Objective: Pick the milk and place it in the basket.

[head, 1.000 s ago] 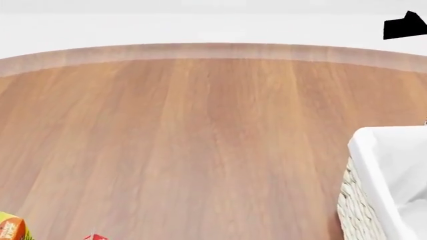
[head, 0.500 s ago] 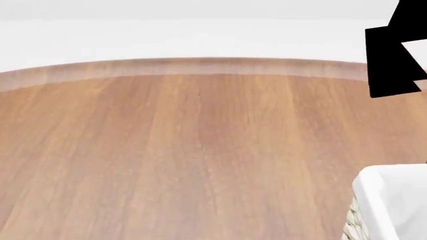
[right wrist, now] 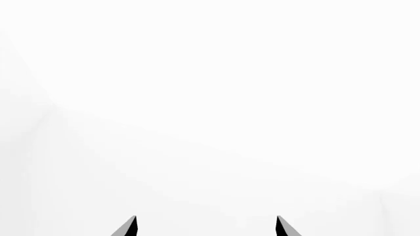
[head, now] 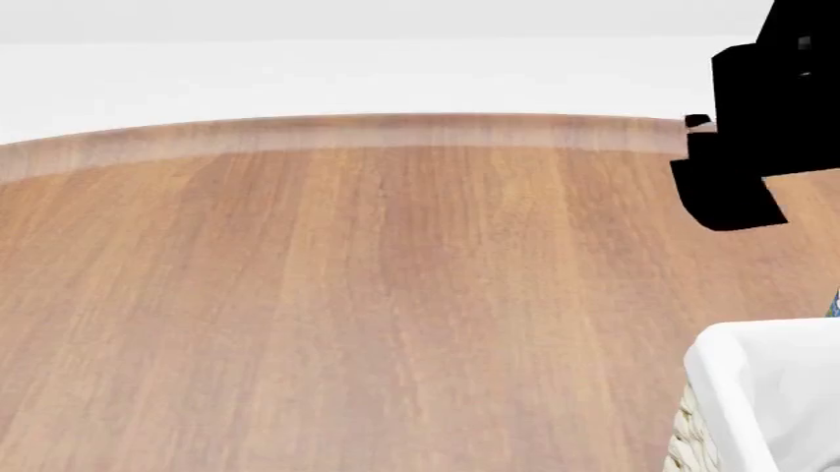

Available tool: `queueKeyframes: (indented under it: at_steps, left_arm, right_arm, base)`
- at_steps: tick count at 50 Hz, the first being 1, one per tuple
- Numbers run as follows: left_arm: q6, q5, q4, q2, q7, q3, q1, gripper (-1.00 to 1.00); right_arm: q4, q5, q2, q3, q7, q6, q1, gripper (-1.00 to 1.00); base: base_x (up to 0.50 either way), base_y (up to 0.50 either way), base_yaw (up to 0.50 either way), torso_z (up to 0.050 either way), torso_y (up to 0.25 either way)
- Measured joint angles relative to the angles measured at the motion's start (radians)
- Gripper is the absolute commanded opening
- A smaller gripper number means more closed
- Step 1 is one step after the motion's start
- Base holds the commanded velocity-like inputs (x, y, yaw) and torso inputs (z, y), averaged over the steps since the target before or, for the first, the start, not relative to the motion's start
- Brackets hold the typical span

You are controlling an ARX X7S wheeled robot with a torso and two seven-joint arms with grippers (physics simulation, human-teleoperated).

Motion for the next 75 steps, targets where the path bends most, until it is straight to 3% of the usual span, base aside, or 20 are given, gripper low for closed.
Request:
queueKeyframes:
  at_steps: [15, 45, 75]
  left_arm:
    - [0.006, 0.005, -0.002, -0.005, 0.0, -0.001, 0.012, 1.0]
    - [0.016, 0.017, -0.007, -0.012, -0.001, -0.001, 0.032, 1.0]
    - [0.024, 0.025, -0.011, -0.014, -0.002, 0.009, 0.037, 1.0]
  right_arm:
    - [0.095, -0.005, 0.0, -0.012, -0.125, -0.02, -0.093, 1.0]
    - [0.305, 0.083, -0.062, -0.223, -0.574, 0.071, -0.241, 1.0]
    - [0.321, -0.09, -0.085, -0.431, -1.015, 0.129, -0.321, 1.0]
  base:
    - [0.43, -0.03, 0.0, 0.0, 0.0]
    - [0.0, 0.0, 0.0, 0.0, 0.0]
    - [0.0, 0.0, 0.0, 0.0, 0.0]
